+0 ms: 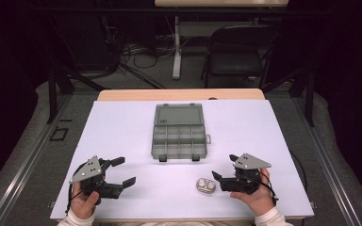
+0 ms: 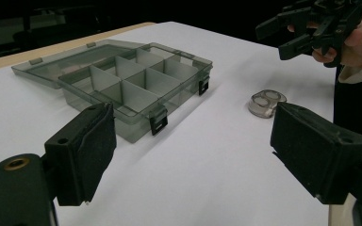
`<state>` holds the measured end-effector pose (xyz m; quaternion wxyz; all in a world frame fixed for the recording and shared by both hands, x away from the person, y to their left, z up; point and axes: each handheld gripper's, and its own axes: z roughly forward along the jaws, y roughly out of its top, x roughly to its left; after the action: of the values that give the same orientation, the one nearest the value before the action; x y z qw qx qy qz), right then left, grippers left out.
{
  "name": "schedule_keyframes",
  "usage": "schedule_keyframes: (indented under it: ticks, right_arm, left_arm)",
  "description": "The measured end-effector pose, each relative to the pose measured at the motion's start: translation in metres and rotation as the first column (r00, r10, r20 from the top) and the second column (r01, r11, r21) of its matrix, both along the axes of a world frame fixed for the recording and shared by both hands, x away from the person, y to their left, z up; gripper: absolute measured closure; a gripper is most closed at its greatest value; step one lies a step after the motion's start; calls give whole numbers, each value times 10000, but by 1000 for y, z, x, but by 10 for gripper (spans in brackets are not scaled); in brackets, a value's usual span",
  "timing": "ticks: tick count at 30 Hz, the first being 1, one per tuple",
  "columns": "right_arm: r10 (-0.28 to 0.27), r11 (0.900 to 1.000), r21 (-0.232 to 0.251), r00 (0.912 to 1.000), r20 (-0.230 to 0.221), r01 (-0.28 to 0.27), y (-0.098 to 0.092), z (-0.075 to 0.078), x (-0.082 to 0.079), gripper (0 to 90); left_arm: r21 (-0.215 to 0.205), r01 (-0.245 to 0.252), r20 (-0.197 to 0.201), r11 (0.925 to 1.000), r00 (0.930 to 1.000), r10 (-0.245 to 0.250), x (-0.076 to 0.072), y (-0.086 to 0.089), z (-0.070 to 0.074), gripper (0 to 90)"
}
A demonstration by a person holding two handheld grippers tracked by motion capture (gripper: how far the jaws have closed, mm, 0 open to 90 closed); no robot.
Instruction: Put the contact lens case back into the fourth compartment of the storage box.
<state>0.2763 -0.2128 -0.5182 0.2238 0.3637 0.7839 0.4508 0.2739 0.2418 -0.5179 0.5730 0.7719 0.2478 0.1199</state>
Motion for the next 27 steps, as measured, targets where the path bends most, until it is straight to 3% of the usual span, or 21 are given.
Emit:
schedule_keyframes:
  ticks: [11,27]
  right_arm:
    - [667,9958,-595,9961,-585,-702,6,-2,-2,138]
    - [1047,9900,-848,9897,-972,-1130,10,-3,1,146]
  left_arm:
    - [64,147,-6,9999,9999,-147,0,-2,0,155]
    - [148,117,-73,9998,9999,-116,-2,-1,0,155]
